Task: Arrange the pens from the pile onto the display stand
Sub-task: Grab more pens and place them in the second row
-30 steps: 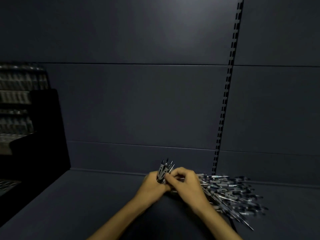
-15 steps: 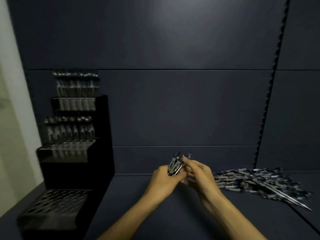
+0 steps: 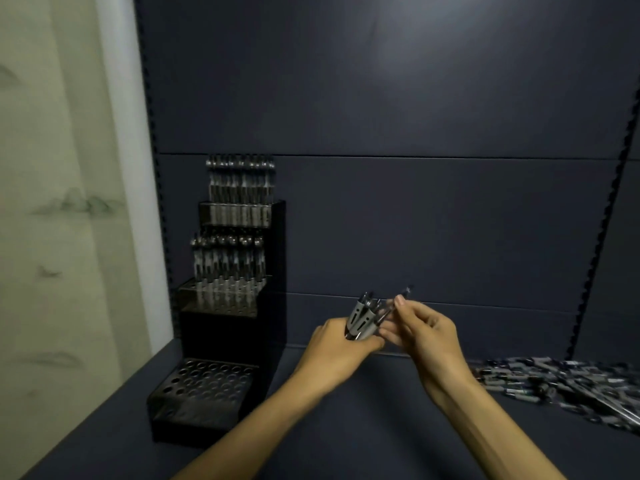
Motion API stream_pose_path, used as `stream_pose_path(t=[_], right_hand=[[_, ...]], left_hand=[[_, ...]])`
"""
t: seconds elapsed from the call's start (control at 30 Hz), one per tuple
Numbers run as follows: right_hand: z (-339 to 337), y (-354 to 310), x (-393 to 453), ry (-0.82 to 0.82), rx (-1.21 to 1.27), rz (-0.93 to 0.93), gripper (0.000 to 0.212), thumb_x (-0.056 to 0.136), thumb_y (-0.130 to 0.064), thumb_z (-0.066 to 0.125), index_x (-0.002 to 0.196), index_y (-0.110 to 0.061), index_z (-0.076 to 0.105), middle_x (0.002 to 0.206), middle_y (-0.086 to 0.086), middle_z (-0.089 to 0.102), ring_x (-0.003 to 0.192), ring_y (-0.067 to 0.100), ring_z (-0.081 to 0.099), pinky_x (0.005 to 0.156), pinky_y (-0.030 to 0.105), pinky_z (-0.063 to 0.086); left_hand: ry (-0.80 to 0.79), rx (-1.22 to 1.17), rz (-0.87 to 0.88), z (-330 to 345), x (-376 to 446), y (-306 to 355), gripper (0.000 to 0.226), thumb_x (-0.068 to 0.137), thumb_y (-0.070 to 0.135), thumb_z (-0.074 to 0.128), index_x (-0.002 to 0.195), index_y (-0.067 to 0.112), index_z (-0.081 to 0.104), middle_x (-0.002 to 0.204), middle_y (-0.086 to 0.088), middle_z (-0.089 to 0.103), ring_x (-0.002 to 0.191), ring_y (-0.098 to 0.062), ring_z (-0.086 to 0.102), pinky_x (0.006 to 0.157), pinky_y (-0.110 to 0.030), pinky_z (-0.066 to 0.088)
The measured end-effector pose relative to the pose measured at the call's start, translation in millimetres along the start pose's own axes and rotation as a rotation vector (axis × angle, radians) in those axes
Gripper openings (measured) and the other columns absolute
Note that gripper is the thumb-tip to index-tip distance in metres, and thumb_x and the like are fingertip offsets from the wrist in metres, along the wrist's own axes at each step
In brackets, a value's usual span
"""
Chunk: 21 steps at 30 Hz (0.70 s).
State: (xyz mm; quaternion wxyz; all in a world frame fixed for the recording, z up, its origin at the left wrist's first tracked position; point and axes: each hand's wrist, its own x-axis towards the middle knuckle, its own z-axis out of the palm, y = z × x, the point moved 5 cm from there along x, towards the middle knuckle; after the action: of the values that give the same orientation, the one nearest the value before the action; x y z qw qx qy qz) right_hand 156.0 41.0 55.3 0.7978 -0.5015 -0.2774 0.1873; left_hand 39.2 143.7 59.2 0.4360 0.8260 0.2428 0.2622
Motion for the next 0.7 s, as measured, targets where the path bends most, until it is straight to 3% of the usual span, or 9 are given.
stream_pose_path(t=[0.2, 0.33, 0.43, 0.53, 0.7], right_hand=[[72.8, -11.4, 0.1, -0.077, 0.037, -0.099, 0.021, 0.097, -0.017, 0.06, 0.097, 0.001, 0.071, 0.088, 0.016, 0.072, 0.078, 0.02, 0.071, 0.075, 0.031, 0.062], [126.2, -18.8, 4.1, -0.05, -0.061, -0.261, 0.02, 0.096, -0.019, 0.064, 0.097, -0.001, 0.072, 0.083, 0.014, 0.072, 0.076, 0.02, 0.07, 0.07, 0.029, 0.061], [171.5, -28.9, 5.5, -0.022, -0.206, -0.426, 0.02, 0.095, -0.017, 0.066, 0.093, 0.002, 0.072, 0.078, 0.009, 0.072, 0.074, 0.017, 0.071, 0.071, 0.031, 0.061], [212.6, -40.1, 9.6, 0.037, -0.388, -0.568, 0.018, 0.094, -0.021, 0.069, 0.101, -0.004, 0.074, 0.084, 0.002, 0.075, 0.079, 0.012, 0.074, 0.074, 0.028, 0.061], [256.8, -31.2, 13.9, 0.046, -0.594, -0.637, 0.015, 0.09, -0.023, 0.074, 0.1, -0.012, 0.072, 0.084, -0.002, 0.074, 0.076, 0.007, 0.073, 0.07, 0.024, 0.061]], left_hand=[[0.129, -0.035, -0.032, -79.2, -11.1, -26.8, 0.025, 0.077, 0.031, 0.074, 0.075, 0.008, 0.065, 0.065, -0.001, 0.061, 0.06, -0.014, 0.054, 0.06, -0.031, 0.04], [0.099, -0.152, -0.06, -130.6, -17.6, -57.0, 0.035, 0.077, 0.023, 0.072, 0.053, 0.026, 0.048, 0.052, 0.01, 0.045, 0.05, -0.012, 0.039, 0.059, -0.034, 0.034], [0.089, -0.175, -0.004, -174.5, -21.4, -77.0, 0.035, 0.08, 0.021, 0.071, 0.058, 0.026, 0.045, 0.053, 0.011, 0.043, 0.051, -0.011, 0.038, 0.057, -0.031, 0.034], [0.109, -0.164, 0.05, -217.2, -21.6, -99.0, 0.032, 0.082, 0.02, 0.07, 0.063, 0.022, 0.045, 0.054, 0.01, 0.043, 0.054, -0.012, 0.04, 0.057, -0.03, 0.035], [0.125, -0.183, 0.013, -257.3, -11.9, -134.1, 0.033, 0.081, 0.017, 0.07, 0.06, 0.022, 0.044, 0.05, 0.012, 0.042, 0.053, -0.013, 0.038, 0.058, -0.033, 0.033]])
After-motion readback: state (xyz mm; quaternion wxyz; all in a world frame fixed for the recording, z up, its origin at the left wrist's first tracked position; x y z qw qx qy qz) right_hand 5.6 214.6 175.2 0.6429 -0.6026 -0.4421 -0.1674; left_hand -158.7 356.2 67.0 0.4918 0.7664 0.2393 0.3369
